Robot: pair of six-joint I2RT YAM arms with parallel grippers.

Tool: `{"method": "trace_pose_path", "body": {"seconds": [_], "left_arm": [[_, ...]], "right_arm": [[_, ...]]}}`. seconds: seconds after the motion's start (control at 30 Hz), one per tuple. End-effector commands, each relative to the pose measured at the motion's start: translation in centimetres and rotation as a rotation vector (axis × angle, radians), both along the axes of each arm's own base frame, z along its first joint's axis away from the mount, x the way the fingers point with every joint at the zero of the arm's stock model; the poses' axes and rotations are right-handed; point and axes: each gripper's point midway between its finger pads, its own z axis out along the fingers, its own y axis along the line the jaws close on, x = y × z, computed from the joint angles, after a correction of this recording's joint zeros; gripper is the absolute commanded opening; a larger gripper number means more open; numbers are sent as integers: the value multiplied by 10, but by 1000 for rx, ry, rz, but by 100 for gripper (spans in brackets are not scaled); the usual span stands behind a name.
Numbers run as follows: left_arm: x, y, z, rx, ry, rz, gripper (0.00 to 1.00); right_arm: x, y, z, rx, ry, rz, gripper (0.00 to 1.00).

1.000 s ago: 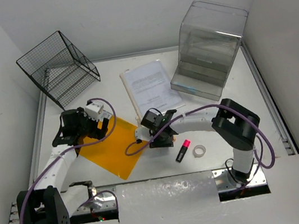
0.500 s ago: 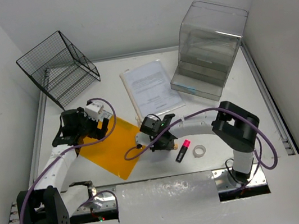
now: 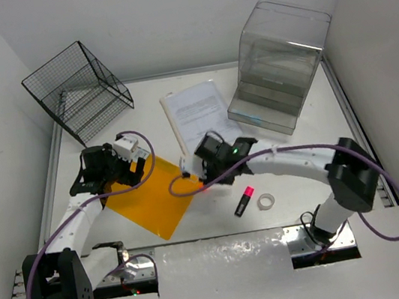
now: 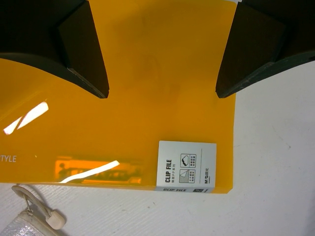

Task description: Organize the desk

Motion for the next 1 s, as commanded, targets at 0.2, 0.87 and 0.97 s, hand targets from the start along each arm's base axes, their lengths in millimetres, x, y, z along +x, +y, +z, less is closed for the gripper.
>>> {"method": "trace_pose_path", "body": {"seconds": [0.2, 0.87, 0.97], "left_arm": [[8, 1, 11, -11, -53, 10, 89], [15, -60, 121, -264, -207, -264, 89], [30, -48, 128, -241, -246, -171, 89]], "right_arm": [[178, -119, 129, 30, -638, -621, 0], [260, -213, 102, -343, -665, -829, 50], [254, -212, 115, -305, -666, -846, 58]]}}
